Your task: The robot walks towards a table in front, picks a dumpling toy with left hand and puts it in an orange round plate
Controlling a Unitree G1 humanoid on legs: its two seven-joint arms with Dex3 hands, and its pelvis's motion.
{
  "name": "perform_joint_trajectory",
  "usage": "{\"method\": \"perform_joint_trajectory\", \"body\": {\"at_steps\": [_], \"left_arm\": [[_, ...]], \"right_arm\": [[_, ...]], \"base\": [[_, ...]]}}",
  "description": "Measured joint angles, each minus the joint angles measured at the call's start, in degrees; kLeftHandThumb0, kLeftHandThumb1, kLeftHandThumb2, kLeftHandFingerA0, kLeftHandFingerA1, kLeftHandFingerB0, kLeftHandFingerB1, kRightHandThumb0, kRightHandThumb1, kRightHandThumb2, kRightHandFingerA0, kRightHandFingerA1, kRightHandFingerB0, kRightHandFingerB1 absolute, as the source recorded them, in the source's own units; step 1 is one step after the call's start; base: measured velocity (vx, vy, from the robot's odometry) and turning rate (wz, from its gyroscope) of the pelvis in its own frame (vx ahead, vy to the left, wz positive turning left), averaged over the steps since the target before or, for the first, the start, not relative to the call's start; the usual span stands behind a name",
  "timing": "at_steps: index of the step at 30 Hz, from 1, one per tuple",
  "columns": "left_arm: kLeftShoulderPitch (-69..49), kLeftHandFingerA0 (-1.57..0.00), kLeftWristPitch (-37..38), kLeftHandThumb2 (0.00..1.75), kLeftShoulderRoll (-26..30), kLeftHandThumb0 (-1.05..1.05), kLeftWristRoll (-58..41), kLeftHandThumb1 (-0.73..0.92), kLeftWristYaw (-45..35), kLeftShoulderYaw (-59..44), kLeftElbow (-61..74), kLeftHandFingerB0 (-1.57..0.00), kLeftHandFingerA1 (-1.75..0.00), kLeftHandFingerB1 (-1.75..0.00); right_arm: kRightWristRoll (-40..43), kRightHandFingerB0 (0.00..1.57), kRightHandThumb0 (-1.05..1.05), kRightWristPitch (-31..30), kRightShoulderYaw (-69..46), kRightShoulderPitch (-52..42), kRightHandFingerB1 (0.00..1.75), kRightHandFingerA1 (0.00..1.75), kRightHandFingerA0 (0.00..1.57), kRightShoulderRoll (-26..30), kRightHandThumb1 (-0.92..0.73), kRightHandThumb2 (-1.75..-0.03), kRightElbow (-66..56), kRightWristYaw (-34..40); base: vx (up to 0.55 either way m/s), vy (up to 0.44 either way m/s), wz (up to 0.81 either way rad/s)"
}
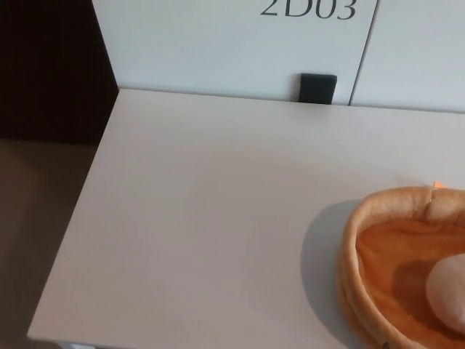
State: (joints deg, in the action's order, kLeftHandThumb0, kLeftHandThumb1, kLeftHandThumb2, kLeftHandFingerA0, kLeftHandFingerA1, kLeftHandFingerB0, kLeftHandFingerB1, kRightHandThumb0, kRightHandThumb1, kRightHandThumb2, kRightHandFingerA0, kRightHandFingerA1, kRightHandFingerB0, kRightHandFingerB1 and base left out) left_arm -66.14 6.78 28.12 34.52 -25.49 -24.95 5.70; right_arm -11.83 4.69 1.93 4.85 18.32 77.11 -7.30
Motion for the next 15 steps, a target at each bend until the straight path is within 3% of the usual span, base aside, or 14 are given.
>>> {"method": "perform_joint_trajectory", "body": {"at_steps": [3, 4, 7, 8, 9, 10, 11, 12, 15], "left_arm": [[-1.4, -0.48, 2.2, 0.51, 4.1, -0.77, 1.6, 0.29, 2.6, 1.3, -4.4, -0.41, -0.49, -0.44], [-1.1, -0.38, 2.4, 0.59, 5.1, -0.66, 1.6, 0.25, 2.6, 1.9, -5.8, -0.33, -0.52, -0.48], [4.2, -0.4, 2.8, 0.63, 7.6, -0.67, 0.5, 0.29, 1.2, 5.4, -12.4, -0.35, -0.54, -0.5], [6.1, -0.33, 2.9, 0.61, 7.6, -0.59, 0.4, 0.3, 1.1, 6.3, -14.6, -0.32, -0.5, -0.47], [7.9, -0.19, 3.1, 0.74, 7.6, -0.23, 0.3, 0.08, 1.1, 7.3, -16.8, -0.18, -0.56, -0.54], [10.5, -0.19, 3.2, 0.74, 7.6, -0.23, 0.4, 0.08, 1.0, 8.5, -19.7, -0.18, -0.56, -0.54], [12.5, -0.37, 3.2, 0.5, 7.4, -0.42, 0.4, 0.31, 0.9, 9.5, -21.8, -0.35, -0.46, -0.42], [15.1, -0.48, 3.4, 0.5, 7.1, -0.41, 0.4, 0.31, 0.8, 10.8, -24.6, -0.4, -0.47, -0.42], [20.9, -0.56, 3.6, 0.5, 6.0, -0.26, 0.6, 0.32, 0.6, 13.6, -30.8, -0.4, -0.52, -0.43]], "right_arm": [[0.0, 0.47, -0.31, -0.1, -0.6, -0.4, 0.39, 0.6, 0.78, 0.0, -0.51, -0.55, 0.1, 0.3], [0.0, 0.47, -0.32, -0.1, -0.7, -0.5, 0.39, 0.63, 0.79, 0.0, -0.5, -0.55, 0.1, 0.4], [0.0, 0.47, -0.29, -0.1, -1.2, -0.7, 0.39, 0.65, 0.79, 0.0, -0.51, -0.55, 0.2, 0.7], [0.0, 0.47, -0.3, -0.1, -1.2, -0.7, 0.39, 0.63, 0.81, 0.0, -0.53, -0.56, 0.2, 0.7], [0.0, 0.47, -0.32, -0.1, -1.2, -0.7, 0.39, 0.64, 0.79, 0.0, -0.51, -0.55, 0.2, 0.7], [0.0, 0.47, -0.32, -0.1, -1.2, -0.7, 0.39, 0.64, 0.79, 0.0, -0.51, -0.55, 0.2, 0.7], [0.0, 0.47, -0.34, -0.1, -1.2, -0.7, 0.39, 0.61, 0.79, 0.0, -0.51, -0.55, 0.2, 0.7], [0.0, 0.47, -0.35, -0.1, -1.2, -0.7, 0.39, 0.58, 0.79, -0.1, -0.53, -0.57, 0.2, 0.7], [-0.1, 0.46, -0.34, -0.1, -1.2, -0.7, 0.39, 0.58, 0.8, -0.1, -0.54, -0.56, 0.2, 0.7]], "base": [[0.0, 0.0, 0.0], [0.0, 0.0, 0.0], [0.0, 0.0, 0.0], [0.0, 0.0, 0.0], [0.0, 0.0, 0.0], [0.0, 0.0, 0.0], [0.0, 0.0, 0.0], [0.0, 0.0, 0.0], [0.0, 0.0, 0.0]]}}
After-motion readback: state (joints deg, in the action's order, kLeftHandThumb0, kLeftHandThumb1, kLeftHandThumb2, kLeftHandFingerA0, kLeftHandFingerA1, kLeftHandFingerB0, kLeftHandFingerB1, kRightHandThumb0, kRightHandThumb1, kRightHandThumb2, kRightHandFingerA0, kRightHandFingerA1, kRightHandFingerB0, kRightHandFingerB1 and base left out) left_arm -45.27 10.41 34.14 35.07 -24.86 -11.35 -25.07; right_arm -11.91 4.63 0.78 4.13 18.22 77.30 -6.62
